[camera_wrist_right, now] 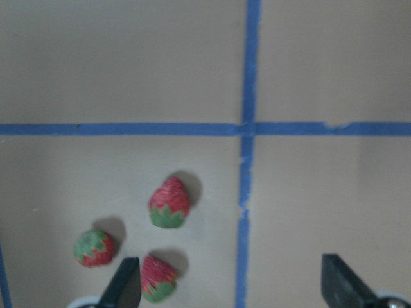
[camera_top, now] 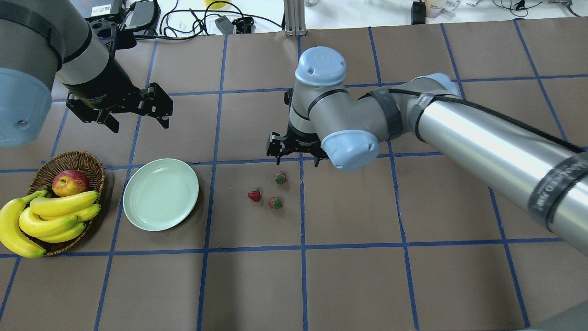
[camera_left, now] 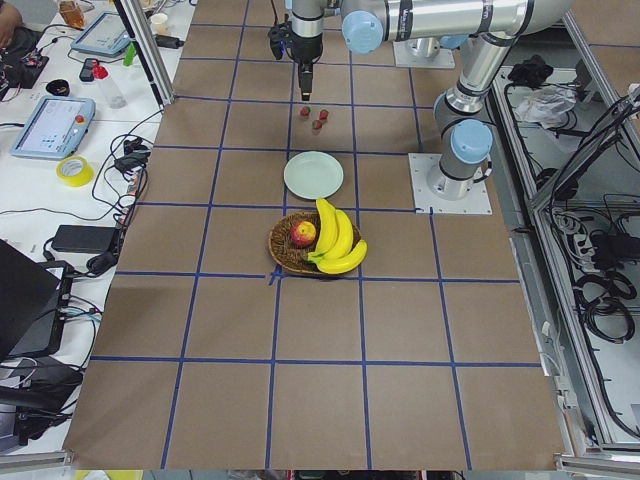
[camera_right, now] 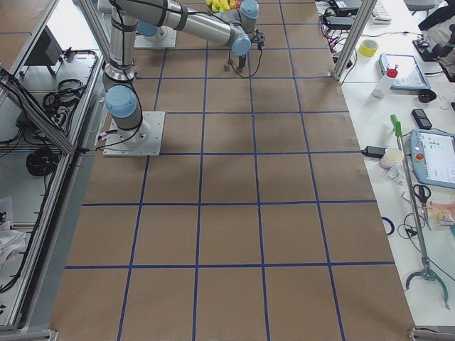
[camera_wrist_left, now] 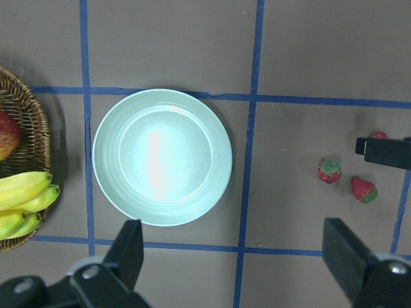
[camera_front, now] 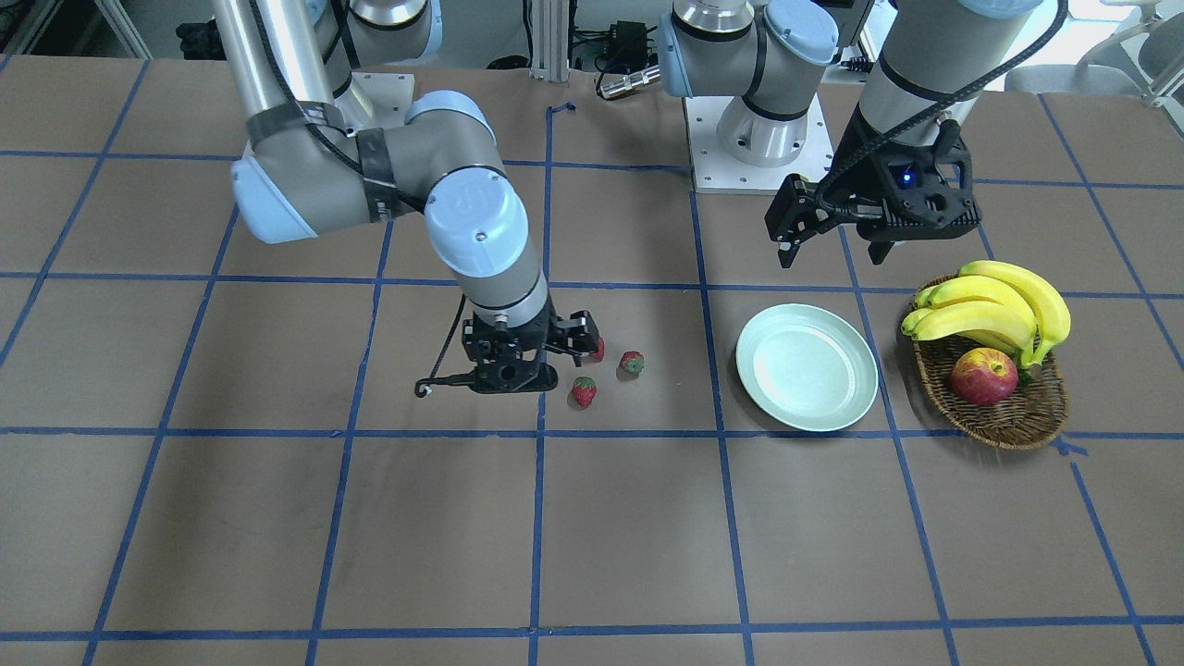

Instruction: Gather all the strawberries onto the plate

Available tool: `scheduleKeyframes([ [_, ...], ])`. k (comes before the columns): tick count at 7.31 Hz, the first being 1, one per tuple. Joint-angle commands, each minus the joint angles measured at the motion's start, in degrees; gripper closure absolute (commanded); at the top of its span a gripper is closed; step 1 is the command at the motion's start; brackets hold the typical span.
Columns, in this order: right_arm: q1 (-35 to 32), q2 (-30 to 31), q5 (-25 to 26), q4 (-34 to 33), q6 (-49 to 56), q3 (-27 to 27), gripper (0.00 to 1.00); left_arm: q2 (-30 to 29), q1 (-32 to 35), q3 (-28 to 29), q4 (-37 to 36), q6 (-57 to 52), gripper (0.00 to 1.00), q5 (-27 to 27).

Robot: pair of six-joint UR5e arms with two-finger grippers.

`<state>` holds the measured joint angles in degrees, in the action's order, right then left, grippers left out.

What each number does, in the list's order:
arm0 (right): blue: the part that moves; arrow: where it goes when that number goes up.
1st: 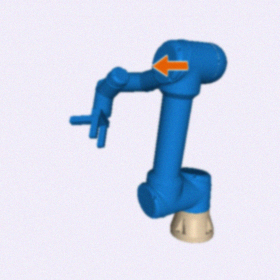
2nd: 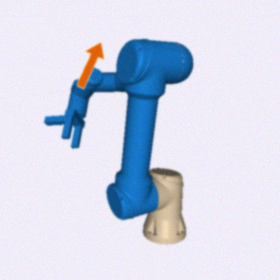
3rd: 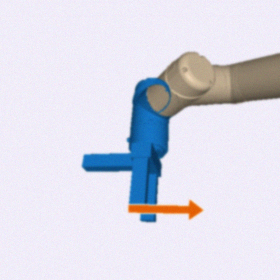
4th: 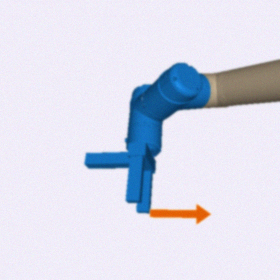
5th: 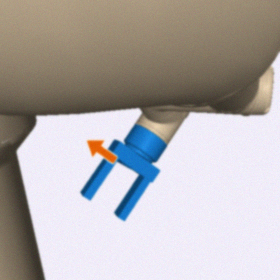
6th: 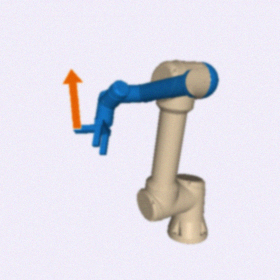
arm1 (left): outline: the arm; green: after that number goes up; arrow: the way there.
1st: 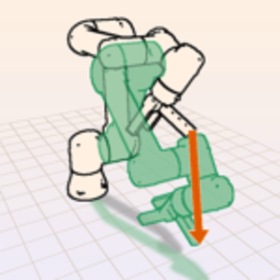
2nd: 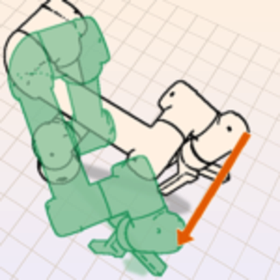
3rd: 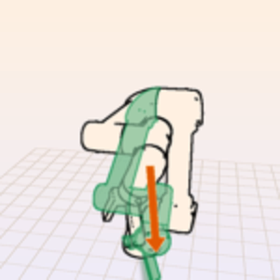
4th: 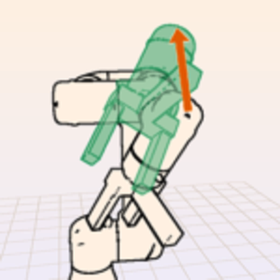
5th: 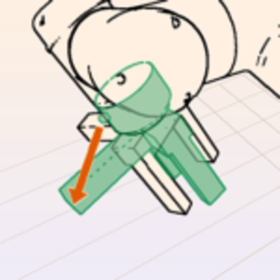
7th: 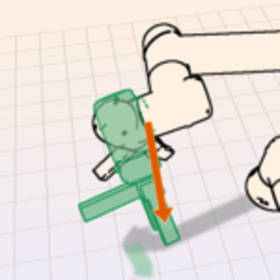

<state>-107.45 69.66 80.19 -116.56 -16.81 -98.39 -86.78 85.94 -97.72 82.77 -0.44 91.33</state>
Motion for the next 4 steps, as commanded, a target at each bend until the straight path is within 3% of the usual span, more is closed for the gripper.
scheduleKeyframes([
  [1,12.6,9.2,2.6,14.0,15.7,0.6,0.00,0.0,-0.2,0.1,-0.1,0.0,0.00,0.0],
  [3,21.8,16.2,6.4,18.9,26.6,2.0,0.00,-0.1,-0.9,0.2,-0.1,0.0,0.00,-0.6],
  [4,21.8,18.2,6.4,21.0,26.7,5.2,0.00,0.0,-1.3,0.3,0.4,0.0,0.00,-0.1],
])
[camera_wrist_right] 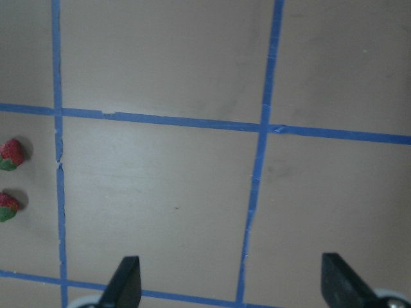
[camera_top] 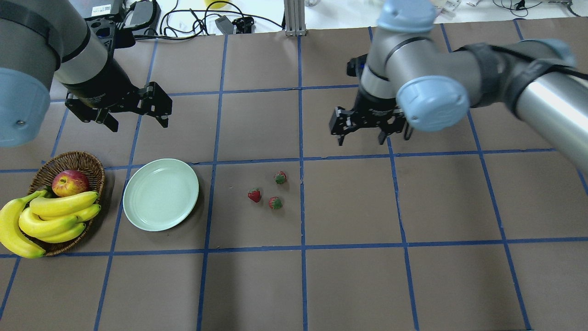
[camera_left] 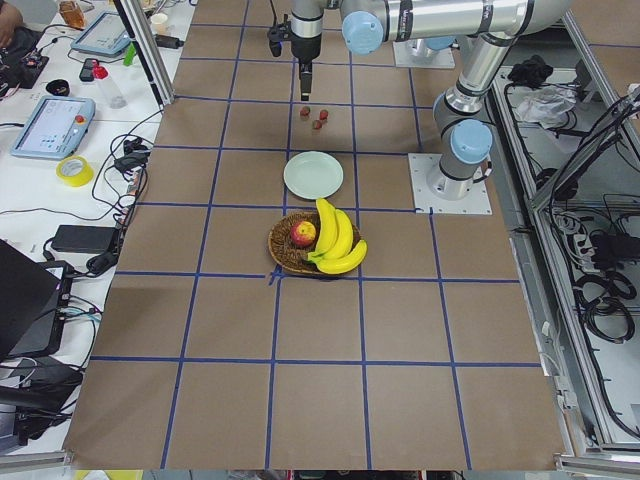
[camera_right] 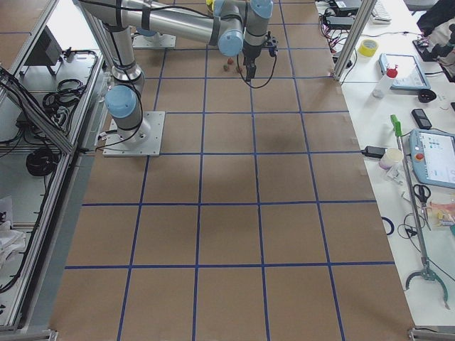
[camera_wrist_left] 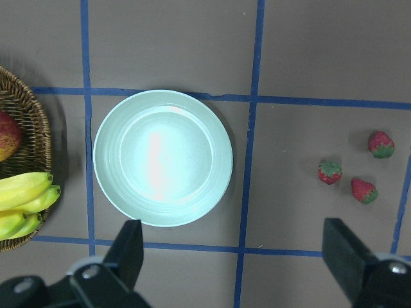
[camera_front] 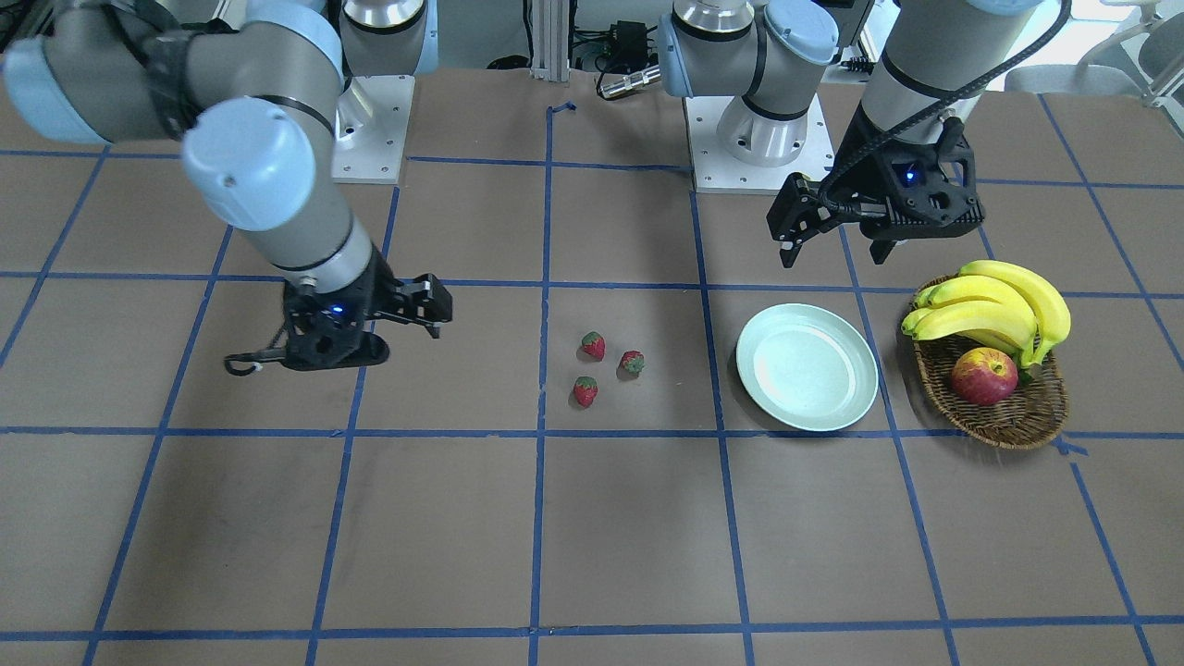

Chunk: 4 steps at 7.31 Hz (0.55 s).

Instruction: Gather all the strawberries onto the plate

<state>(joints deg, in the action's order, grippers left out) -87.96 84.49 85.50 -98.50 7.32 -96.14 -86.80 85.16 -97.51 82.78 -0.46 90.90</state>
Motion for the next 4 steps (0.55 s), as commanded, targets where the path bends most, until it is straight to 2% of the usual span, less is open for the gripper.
scheduleKeyframes([
  [1,2.3,4.8,0.5,8.8,2.6,6.2,0.00,-1.2,0.0,0.0,-0.2,0.4,0.00,0.0],
  [3,1.7,8.7,-0.2,9.5,2.7,8.5,0.00,-3.1,0.5,-0.9,-3.2,1.0,0.00,-3.0],
  [4,-1.7,10.9,1.0,9.7,2.6,7.9,0.00,-4.3,2.3,-2.1,-4.1,1.3,0.00,-3.9],
])
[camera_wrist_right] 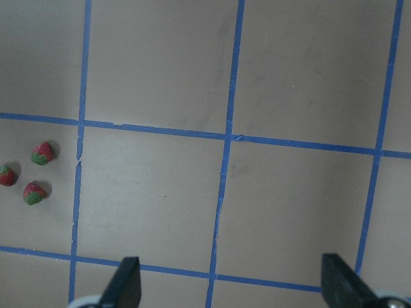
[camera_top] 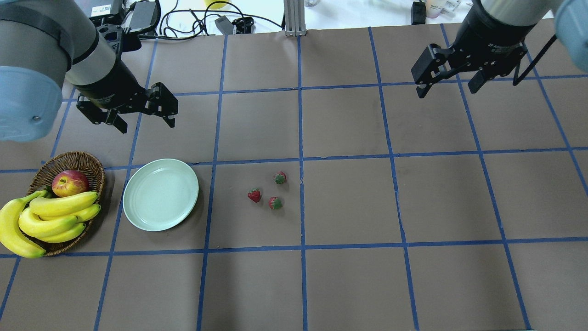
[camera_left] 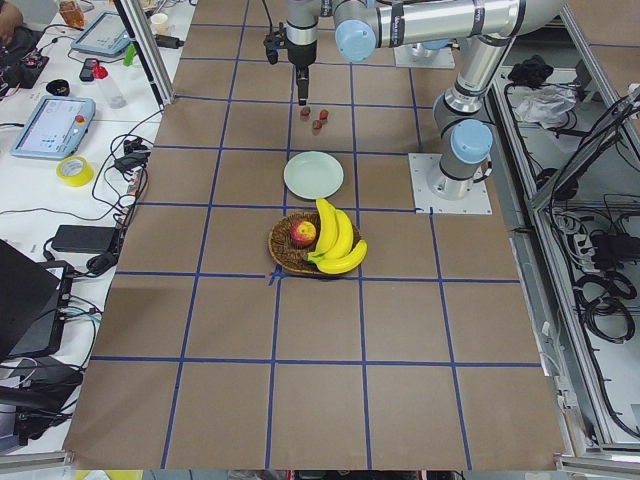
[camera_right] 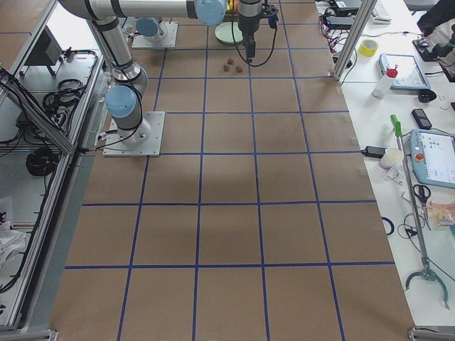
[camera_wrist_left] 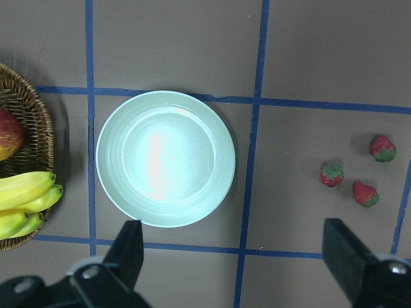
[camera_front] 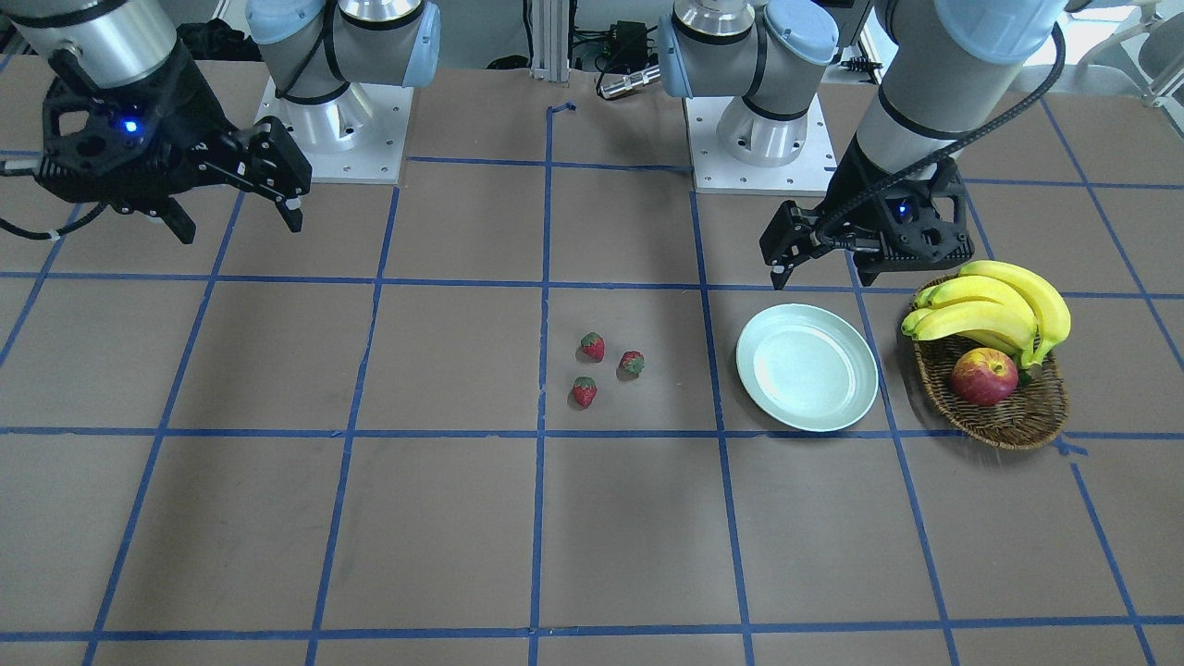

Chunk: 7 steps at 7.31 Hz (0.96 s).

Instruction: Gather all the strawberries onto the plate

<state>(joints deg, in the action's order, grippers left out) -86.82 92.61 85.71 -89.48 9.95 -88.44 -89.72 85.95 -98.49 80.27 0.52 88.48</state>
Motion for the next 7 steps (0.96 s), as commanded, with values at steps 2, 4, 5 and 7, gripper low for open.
scheduleKeyframes([
  [2,-6.3,1.8,0.9,0.2,-0.8,-0.8,0.00,-4.6,6.1,-6.0,-12.6,3.2,0.00,-1.7],
  [4,-6.3,1.5,3.0,-1.0,-1.1,-1.2,0.00,-7.8,9.7,-9.9,-20.4,6.2,0.00,-6.0],
  [5,-6.3,1.3,3.1,-2.4,-1.5,-1.1,0.00,-9.7,11.8,-11.2,-23.5,8.0,0.00,-6.0],
  [7,-6.1,-0.5,3.2,-6.4,-1.5,-1.8,0.00,-13.8,15.0,-11.7,-27.9,10.4,0.00,-6.1],
])
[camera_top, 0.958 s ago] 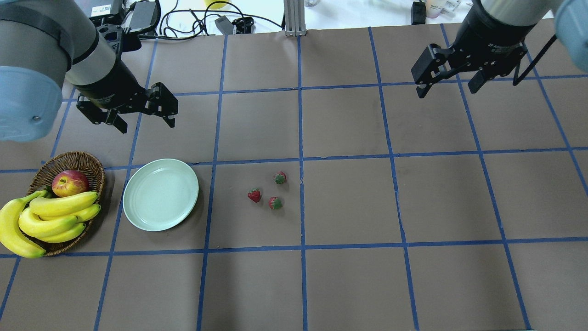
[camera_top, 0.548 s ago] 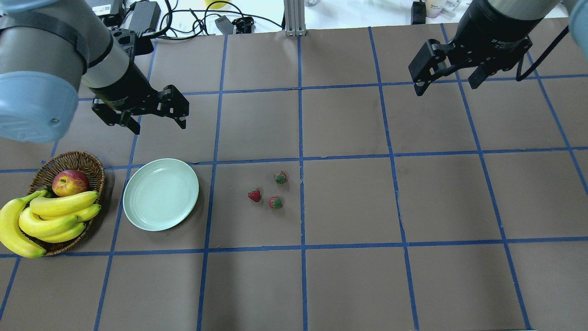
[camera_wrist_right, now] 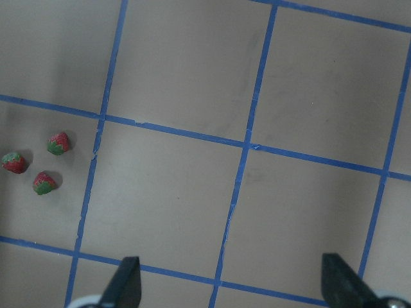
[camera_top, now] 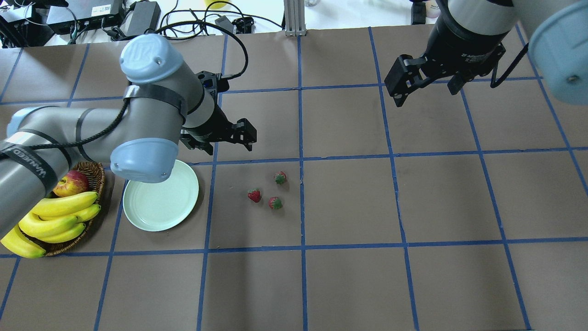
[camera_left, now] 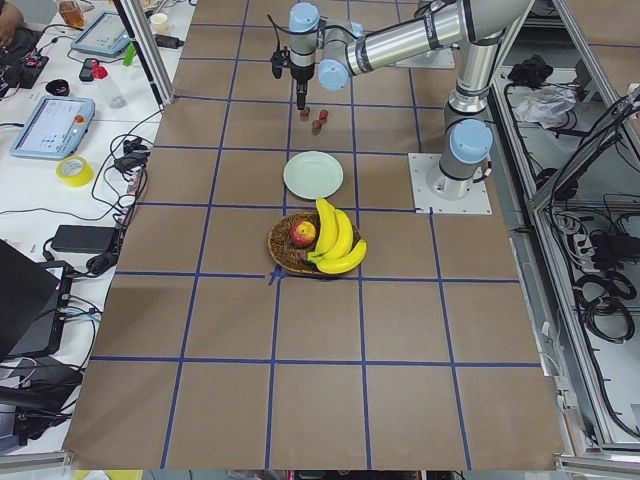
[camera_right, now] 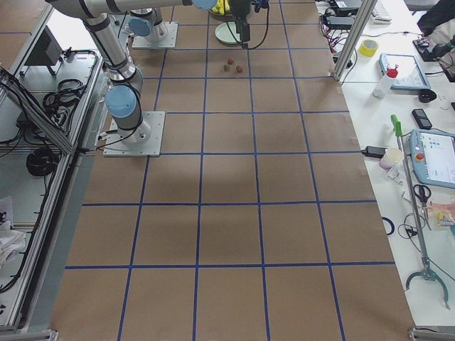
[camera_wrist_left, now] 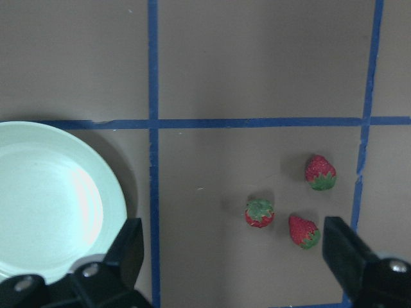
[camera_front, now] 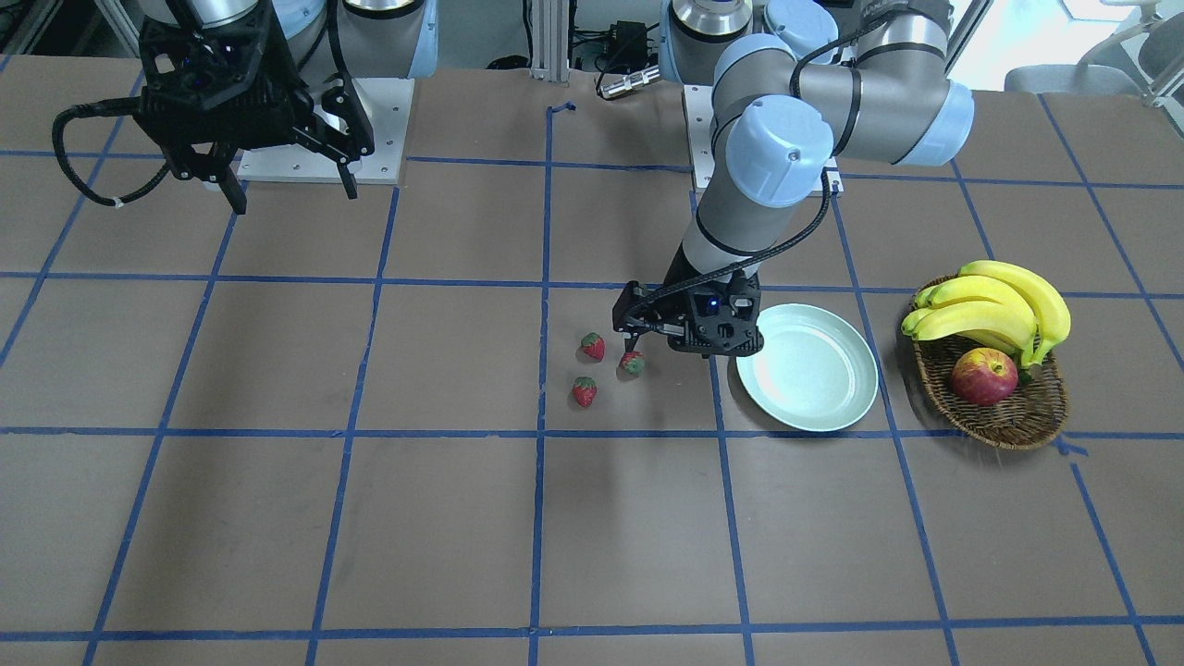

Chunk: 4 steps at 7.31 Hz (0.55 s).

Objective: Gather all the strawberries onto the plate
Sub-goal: 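Reach the left gripper over the grouped strawberries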

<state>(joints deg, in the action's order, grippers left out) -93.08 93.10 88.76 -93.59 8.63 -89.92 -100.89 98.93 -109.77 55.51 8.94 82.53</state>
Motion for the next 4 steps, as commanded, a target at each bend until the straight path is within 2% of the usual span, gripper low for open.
scheduleKeyframes([
  [1,0.0,-0.9,0.2,-2.4,-0.2,-0.2,0.00,-5.4,3.4,-0.4,-7.8,4.2,0.00,-0.3],
  [4,0.4,-0.2,0.2,-2.4,-0.2,0.5,0.00,-11.2,5.6,-0.4,-13.9,5.8,0.00,-0.3],
])
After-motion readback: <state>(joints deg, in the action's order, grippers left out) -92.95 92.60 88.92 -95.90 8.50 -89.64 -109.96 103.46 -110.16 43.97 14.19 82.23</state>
